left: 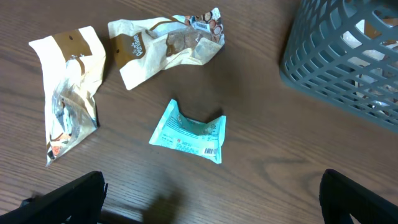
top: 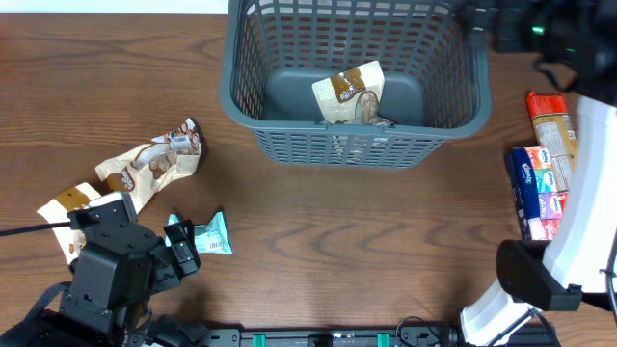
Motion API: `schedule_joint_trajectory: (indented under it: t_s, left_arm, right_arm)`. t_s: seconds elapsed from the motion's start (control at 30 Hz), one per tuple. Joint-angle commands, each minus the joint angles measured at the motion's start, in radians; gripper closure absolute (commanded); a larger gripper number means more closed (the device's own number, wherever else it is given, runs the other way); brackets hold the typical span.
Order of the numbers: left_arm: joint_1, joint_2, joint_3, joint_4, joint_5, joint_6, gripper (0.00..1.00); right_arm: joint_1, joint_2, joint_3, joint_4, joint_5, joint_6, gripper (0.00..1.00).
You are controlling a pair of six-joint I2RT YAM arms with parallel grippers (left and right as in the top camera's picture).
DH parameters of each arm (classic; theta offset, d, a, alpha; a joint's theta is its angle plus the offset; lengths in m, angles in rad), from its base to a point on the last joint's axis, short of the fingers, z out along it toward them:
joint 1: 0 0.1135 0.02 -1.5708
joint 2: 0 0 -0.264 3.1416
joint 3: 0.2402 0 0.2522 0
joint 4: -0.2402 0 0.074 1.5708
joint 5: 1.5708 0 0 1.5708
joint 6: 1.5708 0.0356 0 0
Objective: Pack container
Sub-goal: 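Withdraw the right gripper from the basket to the right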
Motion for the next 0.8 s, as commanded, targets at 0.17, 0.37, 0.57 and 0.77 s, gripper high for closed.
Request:
schedule_joint_trajectory:
  t_s: [0.17,0.37,0.57,0.77]
  left_arm:
    - [0.006,0.003,0.006,-0.005,-0.013,0.017,0.01]
    - [0.006,0.003,0.006,-0.005,-0.013,0.017,0.01]
    - [0.006,0.003,0.006,-0.005,-0.013,0.017,0.01]
    - [0.006,0.003,0.006,-0.005,-0.013,0.017,0.02]
  right_arm:
    - [-0.215,0.002,0.000,-0.111,0.105,-0.086,0.01]
    - [-0.312,0.002,-0.006,-0.226,0.107,-0.086,0.01]
    - [-0.333,-0.004,-0.007,-0.225,0.111,-0.088,0.01]
    - [-0.342,0.014,-0.043,-0.224,0.247,-0.124,0.01]
